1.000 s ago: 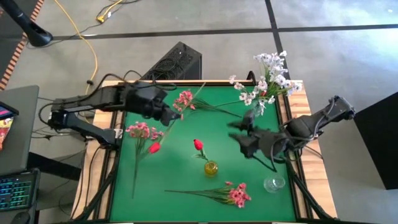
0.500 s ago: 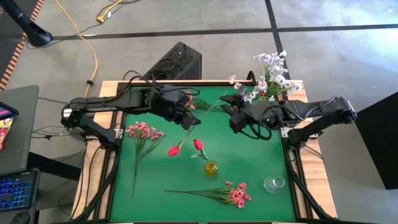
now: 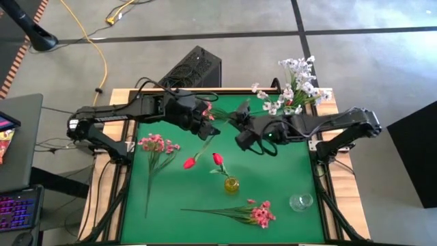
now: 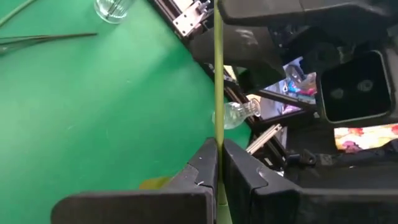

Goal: Sort flowers into vase by color
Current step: Put the bottom red tulip into the yellow vase

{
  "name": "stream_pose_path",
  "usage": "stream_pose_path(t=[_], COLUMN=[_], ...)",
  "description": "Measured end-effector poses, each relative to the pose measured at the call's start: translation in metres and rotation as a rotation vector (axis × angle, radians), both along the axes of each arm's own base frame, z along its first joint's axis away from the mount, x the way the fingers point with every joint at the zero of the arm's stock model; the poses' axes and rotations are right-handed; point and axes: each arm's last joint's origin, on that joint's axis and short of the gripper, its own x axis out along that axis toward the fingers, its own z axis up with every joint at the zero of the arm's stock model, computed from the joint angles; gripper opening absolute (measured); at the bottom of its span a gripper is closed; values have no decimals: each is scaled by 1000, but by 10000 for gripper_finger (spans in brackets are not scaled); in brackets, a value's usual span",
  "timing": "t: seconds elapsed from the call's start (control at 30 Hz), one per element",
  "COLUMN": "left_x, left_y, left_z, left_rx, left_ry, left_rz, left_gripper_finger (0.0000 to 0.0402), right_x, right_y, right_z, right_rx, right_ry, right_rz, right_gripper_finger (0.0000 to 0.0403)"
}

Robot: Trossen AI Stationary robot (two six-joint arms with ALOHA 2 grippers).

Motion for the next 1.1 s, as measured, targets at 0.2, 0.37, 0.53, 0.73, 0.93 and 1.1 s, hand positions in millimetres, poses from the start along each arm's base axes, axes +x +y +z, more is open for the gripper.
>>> stream_pose_path(t=[0.2,0.37,0.53,0.73,0.93,1.1], left_x=[-1,-2,-2,-2,-2,-2], left_y=[0,2,4,4,4,4], left_z=[-2,-3,-3,-3,-3,-3], left_rx=[15,20,27,28,45,54], left_ry=[22,35,33,32,28,27], left_rz=[4,8,12,11,-6,-11], left_gripper_finger=[0,0,0,0,0,0], right_x=[10,9,9,10,10,10], right_y=[2,3,2,-3,-4,-4], right_z=[-7,-6,-6,-7,-7,-7], right_rx=[-28,-21,-2,68,82,82], right_ry=[8,-4,-14,-31,-32,-32], right_rz=[-24,-20,-30,-15,-4,-3], right_gripper_finger=[161,131,100,83,82,72])
